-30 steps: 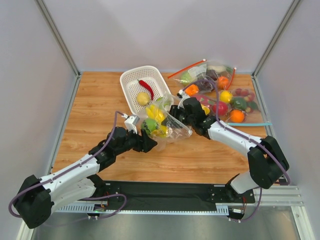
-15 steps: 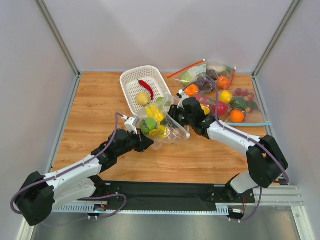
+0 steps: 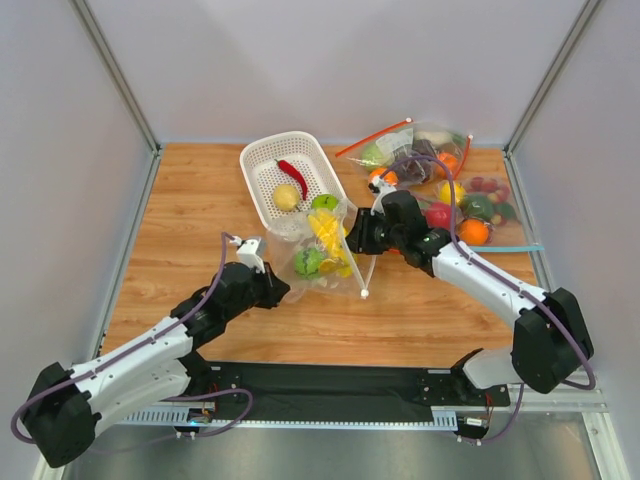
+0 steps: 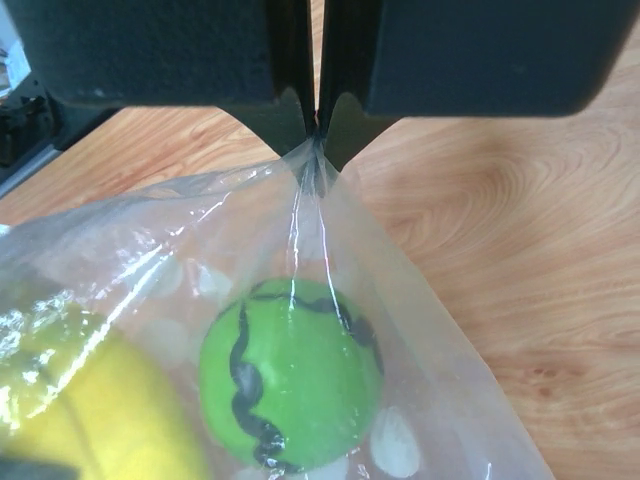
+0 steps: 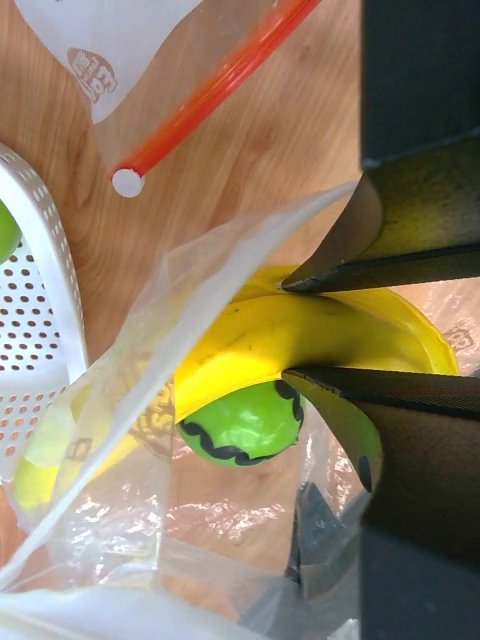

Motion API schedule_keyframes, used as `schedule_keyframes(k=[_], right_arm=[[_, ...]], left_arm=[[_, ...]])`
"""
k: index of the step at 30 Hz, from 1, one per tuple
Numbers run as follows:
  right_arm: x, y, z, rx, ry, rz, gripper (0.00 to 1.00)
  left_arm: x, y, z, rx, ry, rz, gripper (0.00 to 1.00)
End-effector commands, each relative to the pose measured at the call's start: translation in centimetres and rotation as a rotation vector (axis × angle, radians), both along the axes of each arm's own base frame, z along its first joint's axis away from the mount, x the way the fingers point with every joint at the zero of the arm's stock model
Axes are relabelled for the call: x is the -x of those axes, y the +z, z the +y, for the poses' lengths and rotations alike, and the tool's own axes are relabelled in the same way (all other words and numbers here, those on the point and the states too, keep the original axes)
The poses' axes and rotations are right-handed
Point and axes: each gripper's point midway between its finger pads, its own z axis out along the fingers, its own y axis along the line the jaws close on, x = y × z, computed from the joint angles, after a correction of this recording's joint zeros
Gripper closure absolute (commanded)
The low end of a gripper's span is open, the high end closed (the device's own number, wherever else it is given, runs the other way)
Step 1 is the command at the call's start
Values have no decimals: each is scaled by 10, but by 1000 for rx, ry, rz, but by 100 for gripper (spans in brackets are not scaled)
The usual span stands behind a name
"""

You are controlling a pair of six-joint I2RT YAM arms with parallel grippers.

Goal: Open the zip-top bag and remove the fake food

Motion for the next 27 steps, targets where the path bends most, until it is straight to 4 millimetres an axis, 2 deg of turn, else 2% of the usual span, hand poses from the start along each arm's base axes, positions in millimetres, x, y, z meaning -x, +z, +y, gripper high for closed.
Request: schedule_keyframes(k=[1,10,11,14,17,23,27], right_arm=[[-2,35,-3,-8,29,-84,100],[21,36,-31,132,81,-101,100],[21,44,-32,135,84,-114,100],[28,50,-37,166,106,-115,100],[38,47,-41,190,139,-84,100],[62,28,-54,244,182,1,100],[87,26,-53,215,238,58,100]], left_arm=[[-3,-5,4,-62,8,22,100],[-11,-4,4,-71,19,38,100],[-11,-6,6,-74,23,45,100],[-13,-6,11,-78,38,54,100],[-13,-4,14,-80,43,48,100],[-16,6,16,-86,41,36,100],[-19,10,16,-78,45,34,100]])
